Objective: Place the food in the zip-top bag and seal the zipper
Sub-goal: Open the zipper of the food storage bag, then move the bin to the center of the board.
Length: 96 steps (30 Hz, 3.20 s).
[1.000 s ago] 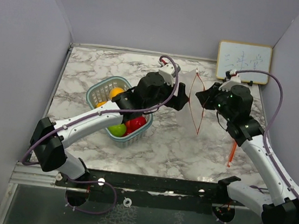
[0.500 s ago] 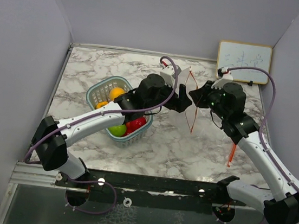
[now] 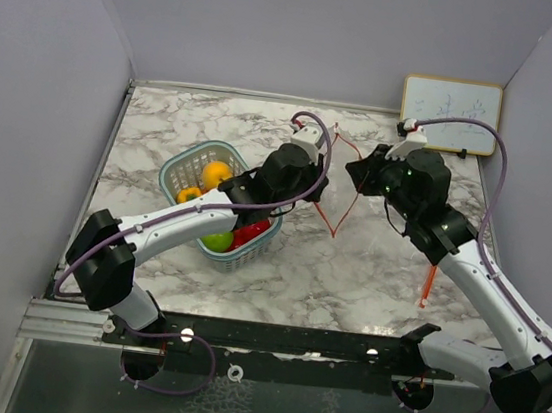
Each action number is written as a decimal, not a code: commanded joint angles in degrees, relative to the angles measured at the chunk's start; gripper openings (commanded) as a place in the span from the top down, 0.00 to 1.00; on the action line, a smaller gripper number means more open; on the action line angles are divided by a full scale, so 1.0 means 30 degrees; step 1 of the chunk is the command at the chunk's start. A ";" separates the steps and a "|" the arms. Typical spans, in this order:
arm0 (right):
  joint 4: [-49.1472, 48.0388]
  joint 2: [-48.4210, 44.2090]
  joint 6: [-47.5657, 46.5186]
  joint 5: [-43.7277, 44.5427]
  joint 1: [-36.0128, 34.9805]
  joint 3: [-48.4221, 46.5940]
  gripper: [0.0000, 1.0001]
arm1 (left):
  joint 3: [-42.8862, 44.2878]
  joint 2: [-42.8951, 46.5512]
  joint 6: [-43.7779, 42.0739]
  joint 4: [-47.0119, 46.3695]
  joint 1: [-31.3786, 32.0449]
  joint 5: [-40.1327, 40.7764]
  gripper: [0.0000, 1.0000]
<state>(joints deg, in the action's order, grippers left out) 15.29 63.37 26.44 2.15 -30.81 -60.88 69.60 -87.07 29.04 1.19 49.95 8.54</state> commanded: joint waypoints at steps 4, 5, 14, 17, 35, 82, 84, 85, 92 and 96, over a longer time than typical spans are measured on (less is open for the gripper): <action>0.1804 0.0345 -0.1307 0.3416 -0.0161 -0.1523 0.99 | 0.1041 0.1443 -0.1966 0.1553 -0.0069 0.3251 1.00; 0.2252 0.0587 -0.1491 0.4043 -0.0157 -0.1688 0.99 | 0.1351 0.1793 -0.2237 0.1938 -0.0088 0.3337 1.00; 0.4926 0.1898 -0.1778 1.1480 -0.0183 -0.3730 0.97 | 0.3185 0.4289 -0.4389 0.5247 -0.0217 0.5787 1.00; 0.4981 0.2357 -0.2232 1.1066 -0.0280 -0.4806 0.93 | 0.2983 0.4622 -0.4466 0.5252 -0.0394 0.5950 1.00; -0.0818 -0.1053 -0.3777 -1.0202 -0.0505 -0.3966 0.32 | 0.3828 0.5585 -0.6246 0.5495 -0.0860 1.0452 1.00; 0.2782 1.4163 -0.4524 0.3713 -0.4581 -0.9949 0.98 | 0.4507 1.2246 -0.7189 1.0743 -0.0961 1.5338 1.00; 0.3300 1.3406 -0.4198 0.5933 -0.4559 -0.9300 0.98 | 0.4477 1.1998 -0.6977 1.0975 -0.0959 1.5089 1.00; 0.3658 1.3082 -0.4031 0.6735 -0.4471 -0.8992 0.98 | 0.4421 1.1898 -0.6869 1.1073 -0.0957 1.4994 1.00; 0.4134 1.1260 -0.2464 0.7862 -0.2784 -0.6363 0.98 | 0.3732 1.1230 -0.6084 1.1301 -0.0952 1.4305 1.00; 0.4995 1.1055 -0.1815 0.9114 -0.2120 -0.5863 0.98 | 0.2922 1.0779 -0.4865 1.1468 -0.0953 1.3943 1.00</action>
<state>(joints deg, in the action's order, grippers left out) 28.10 98.50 17.45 21.91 -38.83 -79.72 80.42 -54.00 10.50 34.59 47.20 52.88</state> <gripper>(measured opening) 0.140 0.012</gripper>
